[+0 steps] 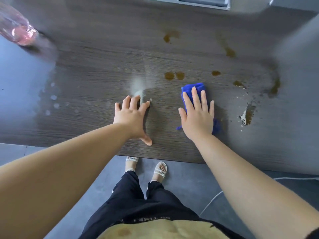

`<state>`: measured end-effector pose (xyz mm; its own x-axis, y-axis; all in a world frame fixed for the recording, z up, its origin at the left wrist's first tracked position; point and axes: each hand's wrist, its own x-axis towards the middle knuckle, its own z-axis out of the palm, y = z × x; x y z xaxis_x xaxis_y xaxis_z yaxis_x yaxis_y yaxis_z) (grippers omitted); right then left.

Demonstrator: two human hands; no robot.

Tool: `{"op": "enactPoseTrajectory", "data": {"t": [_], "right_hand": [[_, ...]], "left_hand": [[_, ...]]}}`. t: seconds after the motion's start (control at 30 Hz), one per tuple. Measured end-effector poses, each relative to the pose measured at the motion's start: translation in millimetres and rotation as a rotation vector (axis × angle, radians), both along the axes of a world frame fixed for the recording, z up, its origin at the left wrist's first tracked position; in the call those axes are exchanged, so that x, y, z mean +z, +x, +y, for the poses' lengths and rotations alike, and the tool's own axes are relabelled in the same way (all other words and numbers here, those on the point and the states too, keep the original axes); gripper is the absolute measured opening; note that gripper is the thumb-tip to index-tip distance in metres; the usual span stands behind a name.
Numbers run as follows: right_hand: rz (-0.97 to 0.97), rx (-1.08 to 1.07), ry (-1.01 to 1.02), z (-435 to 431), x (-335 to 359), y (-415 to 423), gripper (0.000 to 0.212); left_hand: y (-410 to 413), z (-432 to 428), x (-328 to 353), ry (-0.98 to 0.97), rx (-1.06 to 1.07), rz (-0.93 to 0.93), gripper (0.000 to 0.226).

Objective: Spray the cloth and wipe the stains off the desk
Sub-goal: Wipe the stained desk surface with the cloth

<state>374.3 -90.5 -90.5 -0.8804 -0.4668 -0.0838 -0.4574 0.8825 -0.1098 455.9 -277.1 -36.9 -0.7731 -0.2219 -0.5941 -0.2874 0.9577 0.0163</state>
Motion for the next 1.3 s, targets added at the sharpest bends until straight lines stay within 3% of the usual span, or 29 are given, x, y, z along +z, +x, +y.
{"op": "enactPoseTrajectory", "data": {"t": [0.07,0.1,0.27,0.33,0.4,0.57,0.63,0.77,0.83,0.9,1.03,1.1,1.3], "right_hand": [[-0.038,-0.128,0.021,-32.8,-0.4,-0.2,0.057],[-0.033,-0.091,0.036,-41.4,-2.0,4.4,0.058],[0.022,0.577,0.011,13.3,-1.9,29.8,0.054],[0.039,0.667,0.023,44.0,-1.9,14.7,0.053],[0.057,0.524,0.011,45.7,-3.3,-8.1,0.052],[-0.013,-0.093,-0.009,-37.5,-1.2,-31.5,0.06],[-0.023,-0.041,0.005,-49.2,-0.9,-14.3,0.064],[-0.011,0.444,0.037,4.8,-0.6,13.2,0.055],[0.002,0.53,0.037,29.5,-1.6,2.0,0.052],[-0.001,0.397,0.048,23.8,-0.8,-15.2,0.052],[-0.103,-0.196,-0.02,-51.1,7.8,-41.7,0.054],[-0.136,-0.254,-0.013,-83.7,9.4,-36.0,0.056],[-0.045,0.551,0.015,-35.4,4.1,5.4,0.054]], "left_hand": [[0.1,0.7,0.2,-0.001,0.01,0.002,0.137],[0.3,0.9,-0.2,-0.002,0.014,0.003,0.138],[2.0,-0.5,-2.3,0.002,0.014,0.021,0.139],[1.8,0.3,-2.0,-0.004,0.005,0.007,0.138],[0.7,-0.4,-1.8,-0.007,-0.004,-0.013,0.138],[-2.0,1.2,0.6,-0.015,-0.023,-0.073,0.137],[-2.0,1.9,1.9,-0.003,-0.021,-0.072,0.134],[-14.1,-9.9,12.2,0.181,0.131,0.065,0.101],[-27.4,-26.7,16.5,0.185,0.186,0.136,0.096],[-40.4,-49.8,16.8,0.11,0.19,0.165,0.104],[-53.6,-87.3,6.4,0.021,0.253,0.086,0.13],[-55.5,-93.6,1.8,0.015,0.257,0.042,0.136],[-56.7,-97.8,-3.7,0.04,0.238,0.042,0.138]]}}
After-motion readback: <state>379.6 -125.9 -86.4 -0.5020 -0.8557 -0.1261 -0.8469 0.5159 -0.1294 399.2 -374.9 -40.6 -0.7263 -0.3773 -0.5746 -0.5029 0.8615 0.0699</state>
